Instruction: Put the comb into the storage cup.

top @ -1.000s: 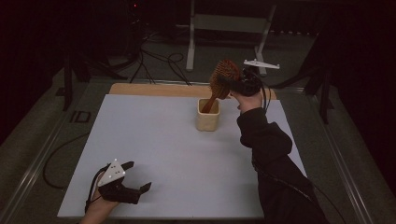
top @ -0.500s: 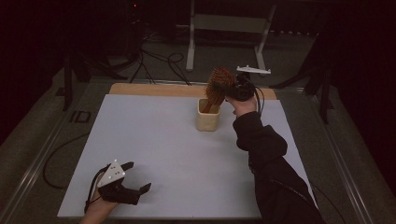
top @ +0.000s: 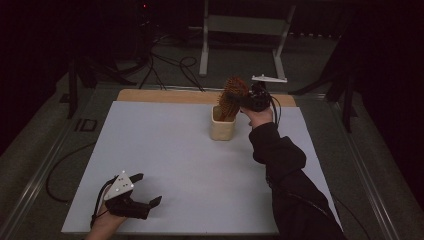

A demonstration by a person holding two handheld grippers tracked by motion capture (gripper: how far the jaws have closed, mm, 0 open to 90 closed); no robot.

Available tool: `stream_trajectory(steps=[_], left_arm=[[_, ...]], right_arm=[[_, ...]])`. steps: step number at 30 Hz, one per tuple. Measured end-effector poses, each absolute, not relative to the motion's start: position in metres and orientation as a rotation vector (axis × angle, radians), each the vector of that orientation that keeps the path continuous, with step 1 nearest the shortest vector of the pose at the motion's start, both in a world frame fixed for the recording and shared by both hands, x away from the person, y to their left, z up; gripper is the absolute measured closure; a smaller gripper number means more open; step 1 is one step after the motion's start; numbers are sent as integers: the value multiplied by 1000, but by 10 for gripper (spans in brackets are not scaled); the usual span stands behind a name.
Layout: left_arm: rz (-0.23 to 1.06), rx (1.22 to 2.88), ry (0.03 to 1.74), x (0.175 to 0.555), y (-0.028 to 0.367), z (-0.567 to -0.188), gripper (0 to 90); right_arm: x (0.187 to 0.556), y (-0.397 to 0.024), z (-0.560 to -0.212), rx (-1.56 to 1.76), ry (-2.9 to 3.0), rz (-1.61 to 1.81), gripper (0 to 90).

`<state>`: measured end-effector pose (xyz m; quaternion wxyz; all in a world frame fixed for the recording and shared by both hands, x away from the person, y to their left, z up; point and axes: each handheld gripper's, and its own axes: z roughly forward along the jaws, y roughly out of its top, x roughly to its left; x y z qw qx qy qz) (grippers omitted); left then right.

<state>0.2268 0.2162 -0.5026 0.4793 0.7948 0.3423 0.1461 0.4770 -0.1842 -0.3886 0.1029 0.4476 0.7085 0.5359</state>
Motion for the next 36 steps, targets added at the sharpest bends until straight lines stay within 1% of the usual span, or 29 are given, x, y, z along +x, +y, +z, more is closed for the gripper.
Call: stream_trajectory(steps=[10, 22, 26, 31, 32, 34, 36], left_arm=[[360, 1938, 836, 227, 216, -503, 0], [358, 1935, 838, 227, 217, -503, 0], [358, 1929, 838, 227, 217, -503, 0], [358, 1926, 838, 227, 217, -503, 0], [359, 1930, 836, 227, 217, -503, 0], [360, 1928, 835, 227, 217, -502, 0], [361, 1926, 836, 227, 217, -502, 0]], right_arm=[[480, -188, -398, 1334, 2100, 1590, 499], [483, -198, -406, 1376, 2048, 1599, 450], [484, -196, -405, 1359, 2069, 1550, 391], [481, -197, -400, 1336, 2074, 1559, 200], [481, -198, -399, 1333, 2076, 1562, 175], [480, -200, -398, 1323, 2065, 1565, 136], [478, -202, -397, 1304, 2066, 1560, 124]])
